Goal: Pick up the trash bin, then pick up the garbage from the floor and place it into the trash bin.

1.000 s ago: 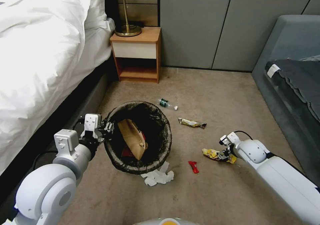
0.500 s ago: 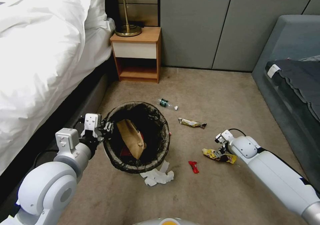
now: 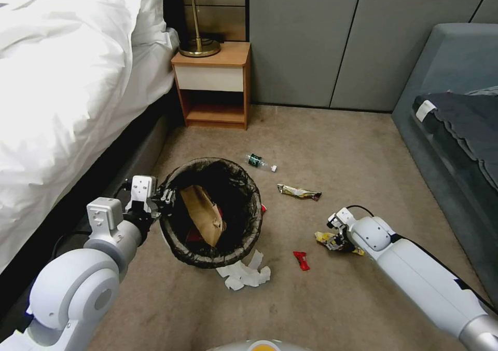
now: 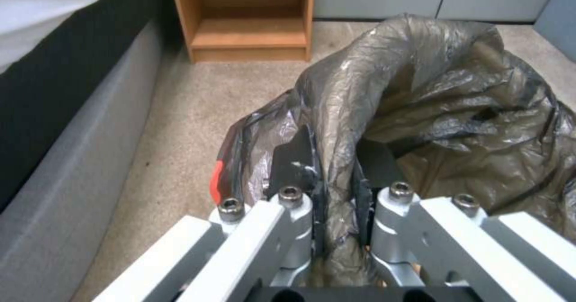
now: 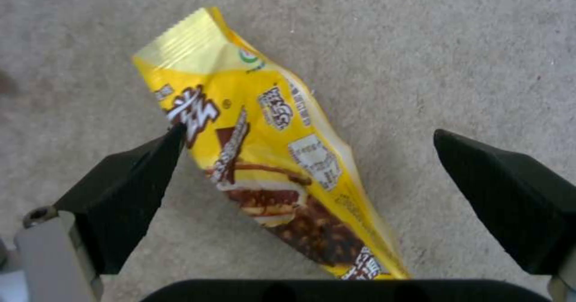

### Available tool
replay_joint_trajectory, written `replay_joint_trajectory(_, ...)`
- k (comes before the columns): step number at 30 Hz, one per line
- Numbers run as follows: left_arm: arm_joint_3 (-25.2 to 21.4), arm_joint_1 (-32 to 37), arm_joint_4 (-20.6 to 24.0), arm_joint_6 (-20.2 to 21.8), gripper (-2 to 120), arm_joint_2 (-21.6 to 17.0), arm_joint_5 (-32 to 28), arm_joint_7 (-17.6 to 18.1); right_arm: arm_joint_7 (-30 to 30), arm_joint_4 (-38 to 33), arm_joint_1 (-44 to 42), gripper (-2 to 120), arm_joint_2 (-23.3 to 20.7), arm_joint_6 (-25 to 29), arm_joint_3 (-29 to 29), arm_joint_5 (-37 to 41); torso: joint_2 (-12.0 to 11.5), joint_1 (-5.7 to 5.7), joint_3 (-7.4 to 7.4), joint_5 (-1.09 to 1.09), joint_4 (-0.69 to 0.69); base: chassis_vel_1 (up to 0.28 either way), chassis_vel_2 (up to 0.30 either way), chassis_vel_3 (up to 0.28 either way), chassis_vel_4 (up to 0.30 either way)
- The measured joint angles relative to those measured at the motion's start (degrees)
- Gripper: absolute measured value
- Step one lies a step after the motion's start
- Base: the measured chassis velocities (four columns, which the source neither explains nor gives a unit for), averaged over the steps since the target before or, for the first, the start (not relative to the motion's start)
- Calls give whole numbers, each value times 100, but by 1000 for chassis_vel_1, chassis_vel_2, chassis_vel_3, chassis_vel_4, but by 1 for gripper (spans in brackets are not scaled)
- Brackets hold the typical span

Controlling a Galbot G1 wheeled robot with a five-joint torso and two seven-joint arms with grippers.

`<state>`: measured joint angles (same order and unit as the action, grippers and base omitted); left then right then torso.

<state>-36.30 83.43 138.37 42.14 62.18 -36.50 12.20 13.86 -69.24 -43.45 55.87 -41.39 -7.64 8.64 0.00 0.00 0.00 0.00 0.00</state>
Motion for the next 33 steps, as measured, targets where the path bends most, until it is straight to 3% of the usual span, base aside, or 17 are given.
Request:
replay_joint_trajectory(16, 11, -75, -121, 0, 6, -6, 1, -36, 18, 677, 224, 100, 339, 180, -123, -218, 0, 0, 0, 0, 0, 0, 0, 0, 0)
replay_joint_trajectory(29, 20, -146, -198, 0, 6, 3, 11, -57, -2, 832, 170, 100, 643, 214, -164, -311, 0, 0, 0, -1, 0, 0, 0, 0, 0)
replay_joint_trajectory(33, 17, -162, -232, 0, 6, -3, 7, -66, -53, 863, 185, 85, 730, 232, -150, -306, 1, 0, -1, -4, -2, 0, 0, 0, 0)
